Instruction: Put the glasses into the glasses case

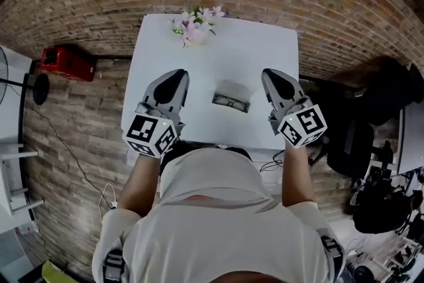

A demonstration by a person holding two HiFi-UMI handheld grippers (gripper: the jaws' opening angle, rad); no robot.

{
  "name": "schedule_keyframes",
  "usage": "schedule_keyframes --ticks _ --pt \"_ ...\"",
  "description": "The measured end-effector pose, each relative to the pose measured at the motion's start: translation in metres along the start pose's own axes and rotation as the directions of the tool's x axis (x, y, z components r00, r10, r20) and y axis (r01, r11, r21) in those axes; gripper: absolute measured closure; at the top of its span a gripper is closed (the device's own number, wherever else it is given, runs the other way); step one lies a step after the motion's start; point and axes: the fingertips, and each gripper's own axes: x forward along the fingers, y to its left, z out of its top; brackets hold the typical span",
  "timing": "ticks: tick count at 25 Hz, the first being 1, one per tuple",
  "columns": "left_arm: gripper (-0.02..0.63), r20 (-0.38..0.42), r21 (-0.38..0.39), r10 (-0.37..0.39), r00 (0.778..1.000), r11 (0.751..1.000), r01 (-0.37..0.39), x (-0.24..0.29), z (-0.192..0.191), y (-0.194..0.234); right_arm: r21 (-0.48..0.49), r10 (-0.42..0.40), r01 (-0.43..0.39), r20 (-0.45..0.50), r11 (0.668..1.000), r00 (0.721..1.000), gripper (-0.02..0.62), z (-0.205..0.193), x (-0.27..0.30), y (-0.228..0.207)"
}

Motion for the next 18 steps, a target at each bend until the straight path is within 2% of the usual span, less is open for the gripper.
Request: schedule_keyframes --ticks 5,12,18 --pt "0.574 0.005 0.021 -0.019 1.0 1.0 0.019 0.003 0.006 -0.008 -0.03 -0.058 0.06 0.066 0.998 0.996 0.545 0.021 -0.021 -0.001" --pt "0.574 -0.009 0.023 -0.034 0.999 0.999 0.035 0.004 0.001 -0.017 -0.013 -0.046 0.047 0.055 0.999 0.997 0.545 0.012 -0.023 0.0" --pt "0.574 -0.019 0.03 -0.034 0.999 0.999 0.035 0.003 0.0 -0.019 -0.037 -0.025 0.026 0.04 0.999 0.999 0.545 0.007 -0.017 0.006"
